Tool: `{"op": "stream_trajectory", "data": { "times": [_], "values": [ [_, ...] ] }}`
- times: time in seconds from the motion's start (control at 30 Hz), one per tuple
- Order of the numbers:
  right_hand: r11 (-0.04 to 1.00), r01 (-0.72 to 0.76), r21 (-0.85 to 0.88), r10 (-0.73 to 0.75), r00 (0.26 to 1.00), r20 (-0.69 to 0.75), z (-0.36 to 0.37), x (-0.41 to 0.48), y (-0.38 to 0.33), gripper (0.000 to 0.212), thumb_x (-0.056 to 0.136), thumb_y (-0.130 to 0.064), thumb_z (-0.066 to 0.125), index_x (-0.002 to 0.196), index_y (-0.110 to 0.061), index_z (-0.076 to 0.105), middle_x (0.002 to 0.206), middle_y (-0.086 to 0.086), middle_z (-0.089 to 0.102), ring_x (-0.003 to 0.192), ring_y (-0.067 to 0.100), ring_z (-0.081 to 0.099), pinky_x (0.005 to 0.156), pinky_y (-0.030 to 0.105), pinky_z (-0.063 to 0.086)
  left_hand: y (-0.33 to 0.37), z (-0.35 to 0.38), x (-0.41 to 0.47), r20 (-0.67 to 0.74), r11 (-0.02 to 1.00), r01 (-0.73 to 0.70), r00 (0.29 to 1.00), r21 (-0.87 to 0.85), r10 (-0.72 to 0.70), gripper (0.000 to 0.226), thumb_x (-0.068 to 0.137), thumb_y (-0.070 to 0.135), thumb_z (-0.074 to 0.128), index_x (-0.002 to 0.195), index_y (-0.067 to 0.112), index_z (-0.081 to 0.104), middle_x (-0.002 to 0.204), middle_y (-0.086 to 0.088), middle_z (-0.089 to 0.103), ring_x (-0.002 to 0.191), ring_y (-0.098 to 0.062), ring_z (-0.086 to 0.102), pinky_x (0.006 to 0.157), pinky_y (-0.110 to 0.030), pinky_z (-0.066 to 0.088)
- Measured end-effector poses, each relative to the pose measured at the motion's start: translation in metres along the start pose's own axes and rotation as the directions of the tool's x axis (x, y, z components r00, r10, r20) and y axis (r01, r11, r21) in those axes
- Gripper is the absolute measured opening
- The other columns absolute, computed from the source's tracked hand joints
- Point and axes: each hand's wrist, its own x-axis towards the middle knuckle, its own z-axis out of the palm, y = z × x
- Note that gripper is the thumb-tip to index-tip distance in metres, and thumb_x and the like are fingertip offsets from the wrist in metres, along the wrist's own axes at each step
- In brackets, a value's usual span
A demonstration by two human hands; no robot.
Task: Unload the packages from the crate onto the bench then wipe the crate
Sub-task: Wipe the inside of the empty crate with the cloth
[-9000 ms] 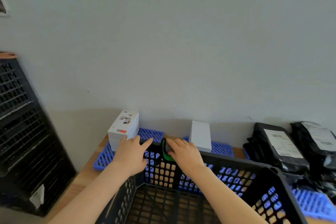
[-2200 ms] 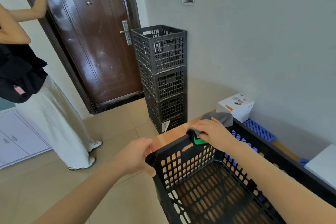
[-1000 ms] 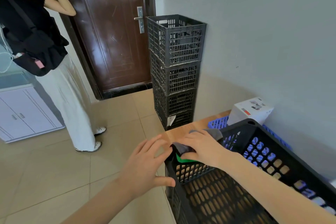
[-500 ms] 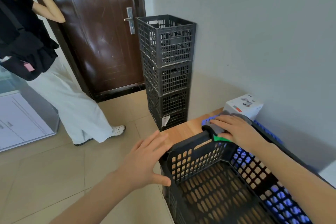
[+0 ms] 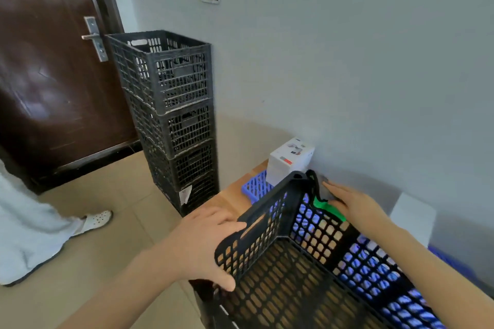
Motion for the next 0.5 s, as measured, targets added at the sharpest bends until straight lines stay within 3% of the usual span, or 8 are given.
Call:
{"op": "stream_trajectory", "data": {
  "times": [0.1, 0.27, 0.37, 0.5],
  "values": [
    [0.996, -0.083, -0.037, 0.082, 0.996, -0.027, -0.004, -0.044, 0.019, 0.050, 0.095, -0.030, 0.055, 0.143, -0.030, 0.040, 0.145, -0.013, 0.043, 0.129, 0.016, 0.049, 0.103, 0.032, 0.041, -0.001, 0.003, 0.033, -0.056, 0.994, -0.106, 0.993, -0.031, 0.104, 0.091, 0.076, 0.073, 0.057, 0.152, 0.039, 0.019, 0.155, 0.020, 0.022, 0.143, -0.006, 0.017, 0.120, -0.035, 0.017],
    [0.959, -0.283, -0.022, 0.276, 0.947, -0.165, -0.010, -0.125, 0.051, 0.052, 0.082, -0.010, 0.073, 0.131, -0.019, 0.058, 0.130, 0.001, 0.061, 0.117, 0.024, 0.060, 0.099, 0.034, 0.045, 0.006, 0.007, 0.076, -0.136, 0.973, -0.229, 0.965, -0.015, 0.225, 0.075, 0.092, 0.061, 0.049, 0.154, 0.036, 0.016, 0.162, 0.017, 0.008, 0.149, -0.006, 0.007, 0.119, -0.030, 0.009],
    [0.895, -0.444, -0.045, 0.427, 0.880, -0.208, -0.019, -0.174, 0.061, 0.050, 0.083, -0.008, 0.071, 0.130, -0.021, 0.059, 0.132, 0.001, 0.059, 0.123, 0.024, 0.055, 0.105, 0.026, 0.034, 0.007, 0.012, 0.099, -0.140, 0.952, -0.302, 0.946, -0.042, 0.293, 0.072, 0.094, 0.056, 0.049, 0.154, 0.037, 0.015, 0.163, 0.016, 0.001, 0.150, -0.008, 0.003, 0.120, -0.031, 0.011],
    [0.725, -0.687, -0.048, 0.664, 0.716, -0.215, -0.037, -0.228, 0.064, 0.046, 0.090, -0.010, 0.061, 0.134, -0.021, 0.055, 0.141, -0.001, 0.051, 0.134, 0.018, 0.042, 0.110, 0.031, 0.031, 0.006, 0.020, 0.123, -0.180, 0.929, -0.362, 0.921, -0.077, 0.344, 0.074, 0.094, 0.053, 0.053, 0.155, 0.036, 0.014, 0.163, 0.013, -0.004, 0.151, -0.012, 0.002, 0.120, -0.035, 0.013]
  ]
}}
